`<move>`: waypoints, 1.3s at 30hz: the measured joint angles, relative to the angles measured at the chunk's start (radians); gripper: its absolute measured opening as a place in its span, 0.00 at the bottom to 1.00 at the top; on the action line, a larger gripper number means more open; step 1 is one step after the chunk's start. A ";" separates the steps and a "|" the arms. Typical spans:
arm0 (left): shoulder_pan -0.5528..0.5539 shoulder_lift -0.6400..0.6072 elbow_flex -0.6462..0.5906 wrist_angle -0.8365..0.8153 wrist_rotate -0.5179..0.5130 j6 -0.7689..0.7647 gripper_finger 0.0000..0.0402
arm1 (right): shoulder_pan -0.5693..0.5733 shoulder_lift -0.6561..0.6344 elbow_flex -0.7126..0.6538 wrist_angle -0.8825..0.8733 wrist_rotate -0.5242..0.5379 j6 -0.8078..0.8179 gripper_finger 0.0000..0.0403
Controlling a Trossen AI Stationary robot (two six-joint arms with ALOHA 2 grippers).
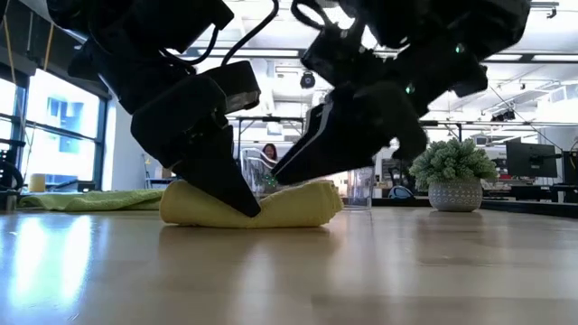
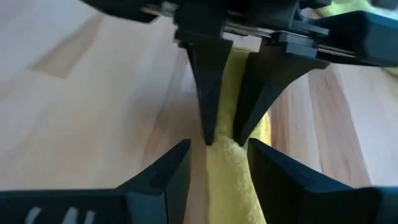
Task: Roll microfiber towels into tight, uniform cylinder then place into a basket
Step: Put the rolled yellow microfiber towel into the transparent bin
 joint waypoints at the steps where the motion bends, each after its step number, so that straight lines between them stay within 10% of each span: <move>1: 0.000 0.000 0.000 0.000 0.000 0.000 0.23 | 0.000 0.010 0.000 0.015 0.014 -0.001 0.37; 28: 0.000 0.000 -0.002 0.004 0.001 0.030 0.23 | -0.022 0.125 0.002 0.132 -0.005 0.096 0.49; 39: 0.000 -0.057 -0.006 -0.024 -0.009 0.048 0.23 | -0.024 0.123 0.007 0.024 0.014 0.189 0.33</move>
